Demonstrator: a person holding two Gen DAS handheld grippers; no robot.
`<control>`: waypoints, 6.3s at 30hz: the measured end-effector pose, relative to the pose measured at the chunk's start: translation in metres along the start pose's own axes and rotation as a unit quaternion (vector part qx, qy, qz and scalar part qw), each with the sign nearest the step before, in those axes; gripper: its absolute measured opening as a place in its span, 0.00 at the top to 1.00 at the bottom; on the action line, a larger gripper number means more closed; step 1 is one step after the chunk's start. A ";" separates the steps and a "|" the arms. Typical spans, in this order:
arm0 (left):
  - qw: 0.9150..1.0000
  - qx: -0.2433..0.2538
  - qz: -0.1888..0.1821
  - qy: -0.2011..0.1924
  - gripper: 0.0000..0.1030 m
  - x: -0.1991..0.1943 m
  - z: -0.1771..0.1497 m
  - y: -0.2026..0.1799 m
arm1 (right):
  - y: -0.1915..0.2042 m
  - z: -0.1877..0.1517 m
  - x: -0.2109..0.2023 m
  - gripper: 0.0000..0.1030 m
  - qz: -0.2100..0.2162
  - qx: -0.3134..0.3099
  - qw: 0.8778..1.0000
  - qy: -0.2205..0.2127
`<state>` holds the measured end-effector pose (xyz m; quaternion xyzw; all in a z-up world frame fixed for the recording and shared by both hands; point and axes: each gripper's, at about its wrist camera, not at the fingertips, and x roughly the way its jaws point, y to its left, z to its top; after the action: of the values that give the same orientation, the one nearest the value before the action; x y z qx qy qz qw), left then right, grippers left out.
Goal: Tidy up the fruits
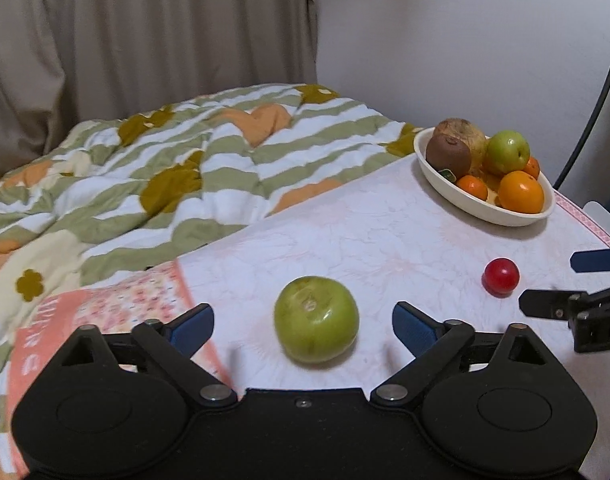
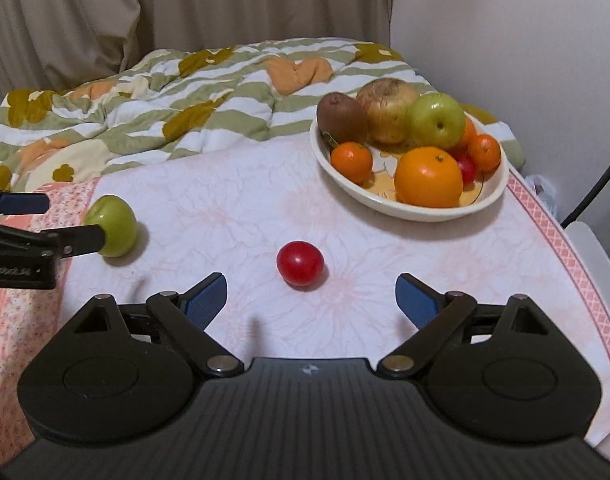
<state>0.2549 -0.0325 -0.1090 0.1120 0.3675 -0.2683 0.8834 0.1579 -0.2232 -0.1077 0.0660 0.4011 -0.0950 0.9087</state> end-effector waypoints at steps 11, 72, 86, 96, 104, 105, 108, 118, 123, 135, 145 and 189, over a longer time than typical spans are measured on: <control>0.999 -0.026 -0.018 0.034 0.45 0.027 0.001 -0.001 | -0.001 0.007 0.028 0.20 0.004 0.006 1.000 0.020; 0.994 -0.073 0.024 -0.076 0.45 -0.030 0.107 -0.163 | -0.152 0.085 -0.055 0.54 0.056 -0.042 0.996 -0.058; 0.996 -0.077 0.044 -0.005 0.45 0.055 0.127 -0.200 | -0.193 0.090 -0.001 0.54 0.105 -0.075 0.991 -0.014; 0.997 -0.044 0.055 0.033 0.45 0.095 0.131 -0.205 | -0.209 0.088 0.024 0.54 0.093 -0.049 0.994 0.009; 0.998 -0.013 0.067 0.015 0.16 0.091 0.128 -0.210 | -0.211 0.087 0.035 0.54 0.085 -0.034 0.996 0.019; 0.998 -0.015 0.065 0.014 0.16 0.089 0.128 -0.209 | -0.211 0.088 0.035 0.54 0.084 -0.034 0.996 0.020; 0.998 -0.014 0.068 0.013 0.15 0.086 0.129 -0.209 | -0.211 0.088 0.036 0.54 0.082 -0.033 0.996 0.019; 0.997 -0.028 0.077 0.003 0.12 0.059 0.123 -0.204 | -0.201 0.091 0.036 0.54 0.097 -0.048 0.994 0.018; 0.996 -0.030 0.087 -0.002 0.09 0.050 0.120 -0.202 | -0.193 0.092 0.041 0.54 0.111 -0.064 0.992 0.015; 0.992 -0.056 0.110 -0.001 0.09 0.040 0.103 -0.200 | -0.192 0.083 0.053 0.38 0.141 -0.119 0.983 -0.006; 0.988 -0.078 0.133 -0.001 0.09 0.021 0.094 -0.200 | -0.200 0.077 0.035 0.00 0.148 -0.113 0.982 -0.028; 0.957 -0.159 0.214 -0.115 0.00 -0.277 -0.053 -0.151 | -0.079 -0.013 -0.239 0.00 0.081 -0.090 0.984 -0.129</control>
<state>-0.0223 -0.0287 0.0498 0.0147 0.2684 -0.0221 0.9629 -0.0268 -0.2688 0.0575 0.0039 0.2806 0.0079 0.9598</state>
